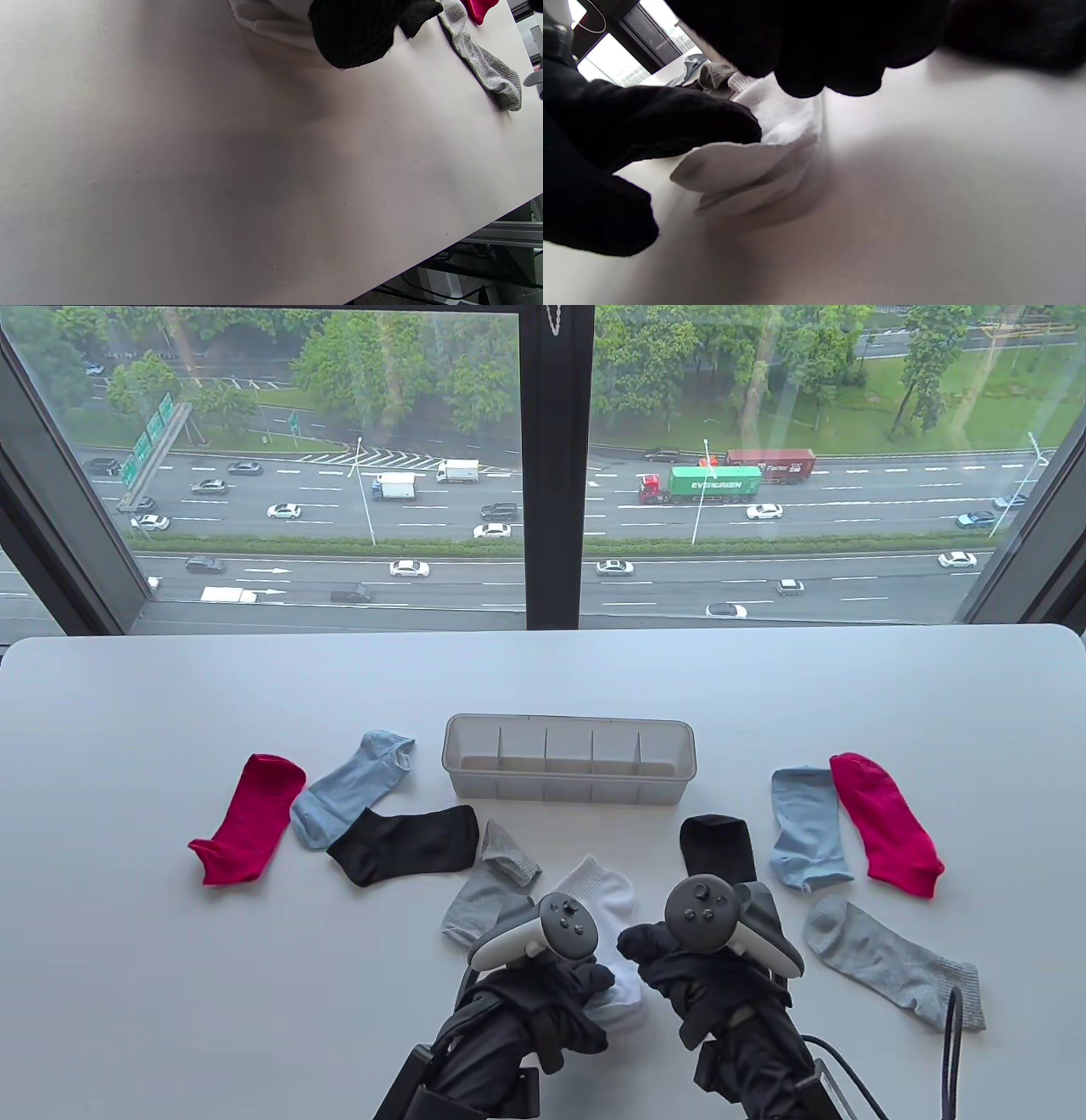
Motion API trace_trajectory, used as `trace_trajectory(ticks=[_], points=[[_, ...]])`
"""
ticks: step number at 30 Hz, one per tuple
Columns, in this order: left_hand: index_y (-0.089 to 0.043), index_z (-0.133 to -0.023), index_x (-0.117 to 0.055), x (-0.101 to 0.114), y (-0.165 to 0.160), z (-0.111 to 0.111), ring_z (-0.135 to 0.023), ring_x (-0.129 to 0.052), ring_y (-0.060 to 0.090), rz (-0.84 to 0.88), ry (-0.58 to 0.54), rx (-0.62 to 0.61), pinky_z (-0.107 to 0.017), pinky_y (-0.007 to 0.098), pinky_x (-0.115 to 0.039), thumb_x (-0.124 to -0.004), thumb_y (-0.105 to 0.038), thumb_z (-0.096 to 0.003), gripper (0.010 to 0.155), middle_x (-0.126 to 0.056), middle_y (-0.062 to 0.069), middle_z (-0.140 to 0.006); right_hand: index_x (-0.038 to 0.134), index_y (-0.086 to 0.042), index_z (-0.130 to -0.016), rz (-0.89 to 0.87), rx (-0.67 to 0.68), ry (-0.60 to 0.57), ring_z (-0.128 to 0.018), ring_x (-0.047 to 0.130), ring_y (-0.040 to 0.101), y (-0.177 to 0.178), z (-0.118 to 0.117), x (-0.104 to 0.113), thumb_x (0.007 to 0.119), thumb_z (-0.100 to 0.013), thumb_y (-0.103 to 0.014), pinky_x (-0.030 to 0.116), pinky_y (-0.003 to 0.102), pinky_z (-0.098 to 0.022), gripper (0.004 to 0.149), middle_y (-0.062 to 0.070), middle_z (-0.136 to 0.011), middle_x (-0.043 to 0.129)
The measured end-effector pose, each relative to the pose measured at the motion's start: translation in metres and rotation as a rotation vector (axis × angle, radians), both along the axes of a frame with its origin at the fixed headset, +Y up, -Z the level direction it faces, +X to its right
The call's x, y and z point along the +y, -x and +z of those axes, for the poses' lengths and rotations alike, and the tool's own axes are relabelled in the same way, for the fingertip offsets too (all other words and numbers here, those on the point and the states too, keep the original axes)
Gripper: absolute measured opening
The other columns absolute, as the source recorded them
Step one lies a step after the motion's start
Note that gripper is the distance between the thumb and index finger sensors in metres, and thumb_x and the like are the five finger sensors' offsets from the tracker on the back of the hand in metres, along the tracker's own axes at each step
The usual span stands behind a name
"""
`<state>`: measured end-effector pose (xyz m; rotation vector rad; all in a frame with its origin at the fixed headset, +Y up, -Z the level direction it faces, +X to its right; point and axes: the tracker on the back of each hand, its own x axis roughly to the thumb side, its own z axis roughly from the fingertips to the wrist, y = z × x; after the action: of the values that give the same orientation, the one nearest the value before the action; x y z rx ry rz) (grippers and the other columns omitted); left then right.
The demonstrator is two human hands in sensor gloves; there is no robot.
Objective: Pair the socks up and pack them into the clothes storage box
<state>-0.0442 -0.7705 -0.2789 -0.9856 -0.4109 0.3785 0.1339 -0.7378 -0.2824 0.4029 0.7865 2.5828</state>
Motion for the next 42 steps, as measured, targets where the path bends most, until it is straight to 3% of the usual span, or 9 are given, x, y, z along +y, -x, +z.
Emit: trace_trajectory(ticks=[5,10,17,22,26,30,35,37,42], points=[[-0.028,-0.105,-0.026,-0.007,-0.006,-0.001,-0.108,0.006,0.026,-0.097,-0.152,0.016,-0.072,0.065,-0.001,-0.079,-0.033,-0.0506,0.076,-0.001,-0.003,-0.114,0.054,-0.019,-0.106,0.020,0.049,0.084,-0.092,0.067,0.044,0.007,0.002,-0.011,0.082,-0.052,-0.025,0.061,0.055,-0.070,0.061,0.023,-0.110,0.057],[-0.020,-0.095,-0.059,-0.002,-0.005,-0.005,-0.111,-0.019,0.030,-0.037,-0.330,0.103,-0.076,0.066,-0.016,-0.069,-0.025,-0.0537,0.043,-0.027,0.000,-0.116,0.055,-0.021,-0.105,0.053,0.026,0.110,-0.089,0.056,0.038,0.009,0.003,-0.025,0.083,-0.051,-0.030,0.059,0.047,-0.069,0.061,0.018,-0.109,0.047],[-0.011,-0.094,-0.066,-0.006,0.006,-0.010,-0.110,-0.015,0.028,0.150,-0.191,0.233,-0.074,0.065,-0.010,-0.062,-0.025,-0.0546,0.042,-0.031,0.002,-0.116,0.075,-0.029,-0.090,0.021,-0.148,-0.019,-0.076,0.067,0.032,0.011,0.001,-0.033,0.076,-0.051,-0.040,0.064,0.042,-0.061,0.040,0.014,-0.099,0.063],[-0.035,-0.100,-0.026,-0.003,0.004,-0.009,-0.110,-0.014,0.031,0.100,-0.229,0.187,-0.073,0.067,-0.009,-0.071,-0.031,-0.0531,0.066,-0.027,0.005,-0.116,0.071,-0.026,-0.092,-0.032,-0.148,0.069,-0.078,0.063,0.032,0.006,-0.001,-0.035,0.065,-0.055,-0.038,0.061,0.042,-0.063,0.039,0.013,-0.101,0.058],[-0.016,-0.093,-0.065,0.001,0.006,-0.009,-0.110,-0.029,0.035,0.114,-0.316,0.232,-0.075,0.069,-0.016,-0.069,-0.026,-0.0532,0.042,-0.044,0.006,-0.114,0.072,-0.023,-0.091,-0.062,-0.157,0.099,-0.079,0.060,0.034,0.004,-0.002,-0.035,0.059,-0.057,-0.038,0.059,0.043,-0.064,0.039,0.015,-0.102,0.055],[-0.013,-0.092,-0.068,-0.001,0.009,-0.010,-0.109,-0.024,0.038,0.145,-0.274,0.227,-0.074,0.069,-0.016,-0.066,-0.026,-0.0542,0.040,-0.042,0.006,-0.115,0.056,-0.024,-0.105,-0.071,-0.161,0.090,-0.079,0.061,0.035,0.005,-0.001,-0.034,0.068,-0.055,-0.042,0.060,0.043,-0.064,0.054,0.017,-0.103,0.054],[-0.012,-0.095,-0.065,-0.001,0.010,-0.010,-0.109,-0.021,0.038,0.172,-0.261,0.236,-0.073,0.069,-0.014,-0.061,-0.028,-0.0550,0.043,-0.041,0.009,-0.115,0.069,-0.026,-0.094,-0.093,-0.181,0.129,-0.080,0.058,0.034,0.005,-0.002,-0.037,0.063,-0.056,-0.038,0.058,0.043,-0.065,0.040,0.017,-0.103,0.051],[-0.018,-0.102,-0.047,-0.001,0.009,-0.010,-0.109,-0.022,0.039,0.152,-0.274,0.238,-0.073,0.070,-0.014,-0.066,-0.031,-0.0539,0.053,-0.040,0.012,-0.115,0.069,-0.023,-0.093,-0.102,-0.182,0.140,-0.080,0.057,0.034,0.004,-0.002,-0.037,0.061,-0.056,-0.036,0.057,0.043,-0.065,0.040,0.017,-0.103,0.050],[-0.012,-0.092,-0.068,-0.002,0.011,-0.011,-0.109,-0.021,0.039,0.162,-0.275,0.254,-0.074,0.069,-0.015,-0.063,-0.027,-0.0550,0.040,-0.042,0.009,-0.114,0.068,-0.020,-0.092,-0.104,-0.190,0.135,-0.080,0.059,0.033,0.005,-0.002,-0.037,0.057,-0.057,-0.036,0.058,0.042,-0.065,0.040,0.016,-0.102,0.051]])
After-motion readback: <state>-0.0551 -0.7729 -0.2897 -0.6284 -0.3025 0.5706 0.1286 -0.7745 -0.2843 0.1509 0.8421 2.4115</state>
